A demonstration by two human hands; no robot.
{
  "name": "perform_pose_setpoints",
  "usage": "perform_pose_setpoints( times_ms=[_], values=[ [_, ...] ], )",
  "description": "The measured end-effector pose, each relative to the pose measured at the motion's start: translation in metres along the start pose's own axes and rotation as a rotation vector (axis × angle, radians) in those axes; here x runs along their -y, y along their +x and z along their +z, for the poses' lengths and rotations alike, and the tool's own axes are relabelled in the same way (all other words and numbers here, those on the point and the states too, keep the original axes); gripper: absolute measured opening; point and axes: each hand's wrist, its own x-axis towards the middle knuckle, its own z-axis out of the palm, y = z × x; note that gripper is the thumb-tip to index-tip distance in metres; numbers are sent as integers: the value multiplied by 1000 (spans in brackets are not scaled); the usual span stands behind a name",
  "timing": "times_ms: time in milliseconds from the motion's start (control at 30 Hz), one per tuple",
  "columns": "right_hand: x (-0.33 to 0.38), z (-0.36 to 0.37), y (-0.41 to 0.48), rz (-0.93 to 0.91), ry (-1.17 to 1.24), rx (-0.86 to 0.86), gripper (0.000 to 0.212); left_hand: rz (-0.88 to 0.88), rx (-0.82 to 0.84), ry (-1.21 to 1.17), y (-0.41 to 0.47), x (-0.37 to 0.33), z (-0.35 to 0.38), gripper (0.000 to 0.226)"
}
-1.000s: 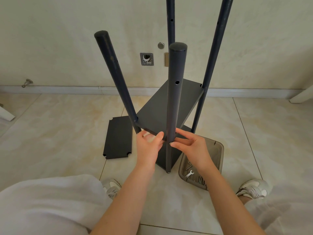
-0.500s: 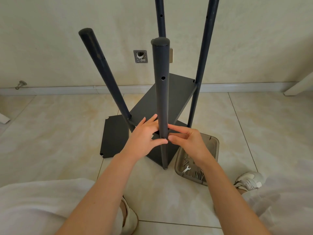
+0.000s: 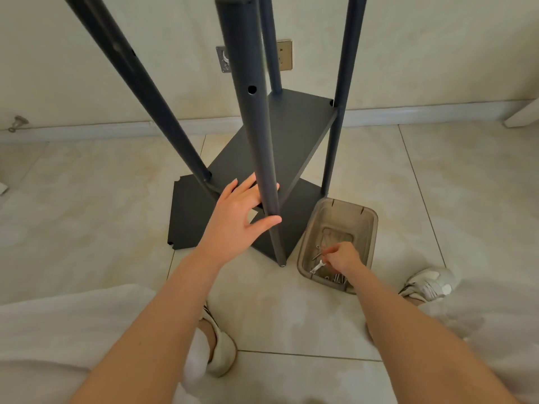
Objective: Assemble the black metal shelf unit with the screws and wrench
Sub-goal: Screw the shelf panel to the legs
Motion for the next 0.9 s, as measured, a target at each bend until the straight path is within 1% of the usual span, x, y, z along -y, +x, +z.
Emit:
perform_pose_setpoints(
  times_ms=[67, 100, 133, 200, 333, 467, 567, 800, 900],
  values=[
    [-6, 8, 14, -22, -233, 64, 21, -7, -12, -12, -1, -1, -1, 56],
    [-6, 13, 19, -38, -310, 88, 23, -4, -21, -13, -1, -1, -1, 57],
    [-5, 17, 25, -53, -356, 109, 24, 6, -32, -16, -1, 0, 0, 57],
    [-4, 22, 35, -77, -367, 114, 25, 15, -40, -30, -1, 1, 2, 58],
    [-13, 28, 55, -188, -490, 31, 31, 1, -77, -16, -4, 2, 7, 57],
    [-22, 34, 66, -255, -480, -31, 41, -18, -78, -24, -7, -2, 8, 54],
    [-19, 30, 75, -287, -499, -120, 30, -26, -80, -12, -7, -4, 7, 54],
    [-16, 40, 81, -306, -509, -82, 19, -21, -69, -4, -5, -3, 7, 53],
    [-21, 43, 78, -294, -520, -94, 22, -15, -81, -12, -6, -3, 8, 51]
  ],
)
